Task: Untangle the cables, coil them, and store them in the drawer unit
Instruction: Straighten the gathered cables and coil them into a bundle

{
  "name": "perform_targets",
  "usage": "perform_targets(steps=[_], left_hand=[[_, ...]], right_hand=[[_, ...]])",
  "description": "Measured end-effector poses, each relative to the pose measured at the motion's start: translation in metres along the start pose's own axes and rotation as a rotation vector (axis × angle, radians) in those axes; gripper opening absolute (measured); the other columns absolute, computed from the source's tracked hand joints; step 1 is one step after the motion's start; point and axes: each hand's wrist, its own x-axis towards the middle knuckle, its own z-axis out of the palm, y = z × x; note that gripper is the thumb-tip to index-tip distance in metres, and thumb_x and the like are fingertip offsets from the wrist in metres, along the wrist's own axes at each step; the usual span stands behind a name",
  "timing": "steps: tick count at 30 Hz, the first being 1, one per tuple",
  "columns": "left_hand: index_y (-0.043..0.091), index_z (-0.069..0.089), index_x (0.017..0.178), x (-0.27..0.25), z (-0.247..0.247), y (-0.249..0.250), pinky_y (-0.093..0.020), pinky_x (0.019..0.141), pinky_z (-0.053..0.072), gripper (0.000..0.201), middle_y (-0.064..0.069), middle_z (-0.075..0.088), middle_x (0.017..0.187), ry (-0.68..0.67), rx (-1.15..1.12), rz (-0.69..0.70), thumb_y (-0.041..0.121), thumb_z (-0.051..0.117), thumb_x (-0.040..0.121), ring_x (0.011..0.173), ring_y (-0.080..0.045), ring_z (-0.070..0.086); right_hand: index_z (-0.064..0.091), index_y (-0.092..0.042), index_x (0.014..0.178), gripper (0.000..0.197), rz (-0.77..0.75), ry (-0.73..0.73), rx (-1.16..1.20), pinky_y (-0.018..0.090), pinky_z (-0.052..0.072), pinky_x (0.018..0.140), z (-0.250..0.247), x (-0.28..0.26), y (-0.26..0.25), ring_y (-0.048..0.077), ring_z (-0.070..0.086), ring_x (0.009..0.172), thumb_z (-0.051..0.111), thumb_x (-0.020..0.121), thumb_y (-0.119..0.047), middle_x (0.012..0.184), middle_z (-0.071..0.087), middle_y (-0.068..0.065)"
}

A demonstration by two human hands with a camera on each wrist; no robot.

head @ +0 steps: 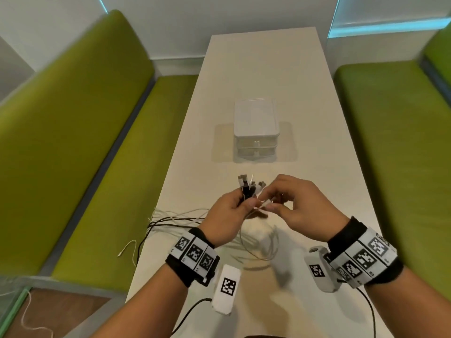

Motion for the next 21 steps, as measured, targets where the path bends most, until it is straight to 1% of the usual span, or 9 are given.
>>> perform_targets(steps=[2,4,8,10,12,14,17,19,21], left_hand=[[-0.001,0.062,0.116,-0.004,0.002,-0.004,-0.049,0.087,0.057,0.019,-0.019,0.069,0.092,-0.071,-0.114,-0.039,0.007,0.048,0.105,0.083,-0.035,0.068],[0.002,0.064,0.102,-0.006,0.004,-0.005,-0.039,0.076,0.055,0.017,-0.012,0.064,0.076,-0.074,-0.142,-0.069,0.006,0.047,0.105,0.068,-0.027,0.063],[0.005,0.053,0.091,-0.002,0.000,0.004,-0.031,0.069,0.050,0.012,0.002,0.049,0.062,0.056,-0.333,-0.031,0.014,0.050,0.100,0.056,-0.013,0.046],[0.006,0.046,0.090,0.000,-0.007,0.015,-0.035,0.072,0.052,0.015,-0.002,0.048,0.065,0.141,-0.491,0.024,0.016,0.045,0.102,0.058,-0.018,0.049],[0.009,0.044,0.090,0.001,-0.020,0.026,-0.043,0.073,0.057,0.023,-0.004,0.044,0.064,0.229,-0.536,0.038,0.015,0.033,0.109,0.054,-0.021,0.048],[0.014,0.043,0.087,0.001,-0.036,0.033,-0.036,0.054,0.054,0.027,0.000,0.035,0.060,0.283,-0.513,0.025,0.018,0.030,0.110,0.044,-0.015,0.036],[0.020,0.042,0.080,-0.004,-0.064,0.034,-0.024,0.042,0.031,0.028,0.004,0.032,0.061,0.389,-0.218,0.017,0.018,0.037,0.108,0.045,-0.010,0.027],[0.024,0.042,0.076,-0.010,-0.079,0.033,-0.030,0.047,0.031,0.029,0.005,0.039,0.061,0.432,0.202,0.028,0.022,0.041,0.105,0.050,-0.014,0.033],[0.019,0.045,0.079,-0.014,-0.087,0.032,-0.035,0.052,0.032,0.027,0.000,0.047,0.064,0.439,0.529,0.034,0.025,0.041,0.105,0.055,-0.018,0.038]], right_hand=[[0.072,-0.023,0.094,0.022,-0.011,0.058,0.072,0.030,0.055,0.078,-0.001,0.001,-0.004,0.016,0.066,0.082,0.077,0.084,-0.005,0.089,0.067,-0.008],[0.066,-0.022,0.094,0.024,0.021,0.134,0.169,0.036,0.058,0.078,0.004,0.003,-0.007,0.017,0.067,0.080,0.079,0.083,-0.005,0.085,0.067,-0.006],[0.052,-0.022,0.101,0.038,0.214,0.315,0.400,0.030,0.055,0.074,0.029,0.001,-0.006,0.013,0.065,0.079,0.083,0.083,-0.033,0.086,0.067,0.002],[0.052,-0.029,0.109,0.045,0.296,0.079,0.443,0.035,0.056,0.079,0.046,-0.005,0.000,0.011,0.067,0.079,0.079,0.080,-0.050,0.092,0.071,0.002],[0.059,-0.029,0.109,0.034,0.301,-0.221,0.319,0.033,0.057,0.072,0.058,-0.013,0.005,0.007,0.067,0.066,0.076,0.085,-0.047,0.085,0.074,-0.002],[0.067,-0.018,0.085,0.024,0.262,-0.279,0.145,0.028,0.050,0.062,0.058,-0.019,0.017,0.002,0.059,0.054,0.069,0.093,-0.041,0.065,0.068,-0.012],[0.050,-0.019,0.055,0.055,0.245,-0.079,-0.265,0.031,0.039,0.060,0.037,-0.024,0.051,0.009,0.047,0.045,0.056,0.094,-0.058,0.046,0.051,-0.004],[0.045,-0.020,0.051,0.063,0.271,-0.024,-0.608,0.034,0.035,0.073,0.014,-0.023,0.070,0.008,0.044,0.046,0.042,0.096,-0.065,0.043,0.044,-0.004],[0.057,-0.021,0.059,0.063,0.513,-0.025,-0.753,0.040,0.028,0.087,-0.010,-0.021,0.082,0.014,0.058,0.066,0.034,0.097,-0.065,0.056,0.056,-0.007]])
